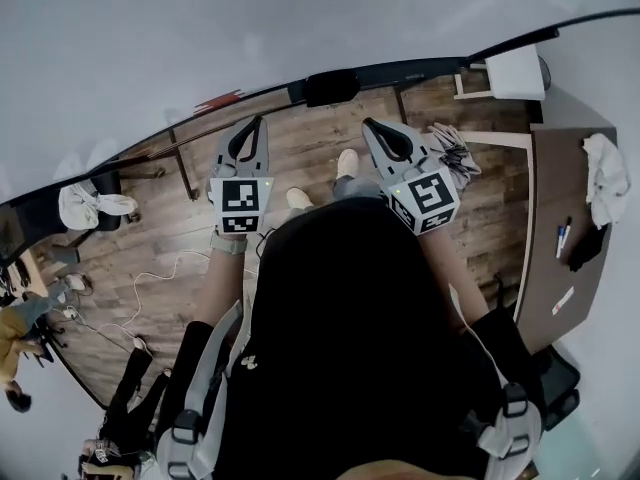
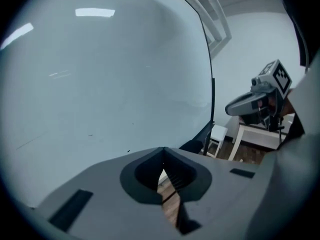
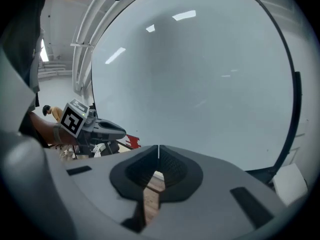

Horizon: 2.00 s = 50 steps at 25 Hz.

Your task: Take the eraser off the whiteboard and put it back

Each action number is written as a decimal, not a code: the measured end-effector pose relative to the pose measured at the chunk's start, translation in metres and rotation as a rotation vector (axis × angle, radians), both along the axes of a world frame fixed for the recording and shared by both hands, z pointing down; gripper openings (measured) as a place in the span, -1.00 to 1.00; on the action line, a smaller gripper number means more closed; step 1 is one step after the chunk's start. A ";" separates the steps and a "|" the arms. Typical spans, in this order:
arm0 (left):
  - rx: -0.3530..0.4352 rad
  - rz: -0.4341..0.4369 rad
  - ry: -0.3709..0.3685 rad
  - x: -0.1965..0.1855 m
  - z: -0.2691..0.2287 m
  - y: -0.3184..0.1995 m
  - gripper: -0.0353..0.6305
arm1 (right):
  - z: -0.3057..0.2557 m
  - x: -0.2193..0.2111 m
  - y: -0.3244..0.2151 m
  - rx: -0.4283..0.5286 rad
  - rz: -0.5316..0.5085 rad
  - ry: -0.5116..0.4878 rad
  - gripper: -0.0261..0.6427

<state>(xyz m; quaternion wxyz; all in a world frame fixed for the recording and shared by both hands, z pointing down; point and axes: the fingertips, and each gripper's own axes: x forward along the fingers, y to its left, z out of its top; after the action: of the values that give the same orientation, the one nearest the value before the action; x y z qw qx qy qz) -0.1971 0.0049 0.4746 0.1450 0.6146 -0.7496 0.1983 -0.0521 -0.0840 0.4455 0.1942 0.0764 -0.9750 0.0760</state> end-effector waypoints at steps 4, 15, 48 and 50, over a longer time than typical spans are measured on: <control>0.042 -0.083 0.051 -0.014 -0.012 0.023 -0.87 | -0.005 -0.028 0.014 0.004 -0.090 -0.011 -0.87; 0.102 -0.251 0.108 -0.039 -0.033 0.081 -0.87 | -0.027 -0.081 0.051 0.025 -0.270 -0.059 -0.87; 0.200 -0.334 0.110 -0.039 -0.058 0.129 -0.87 | -0.047 -0.093 0.099 0.054 -0.361 -0.106 -0.87; 0.197 -0.334 0.112 -0.039 -0.056 0.131 -0.87 | -0.046 -0.093 0.101 0.054 -0.359 -0.105 -0.87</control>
<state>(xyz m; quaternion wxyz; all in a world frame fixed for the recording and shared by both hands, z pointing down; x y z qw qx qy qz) -0.2361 0.1360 0.4182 0.1567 0.5031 -0.8476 0.0627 -0.1453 0.0165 0.3999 0.1514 -0.0976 -0.9835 0.0179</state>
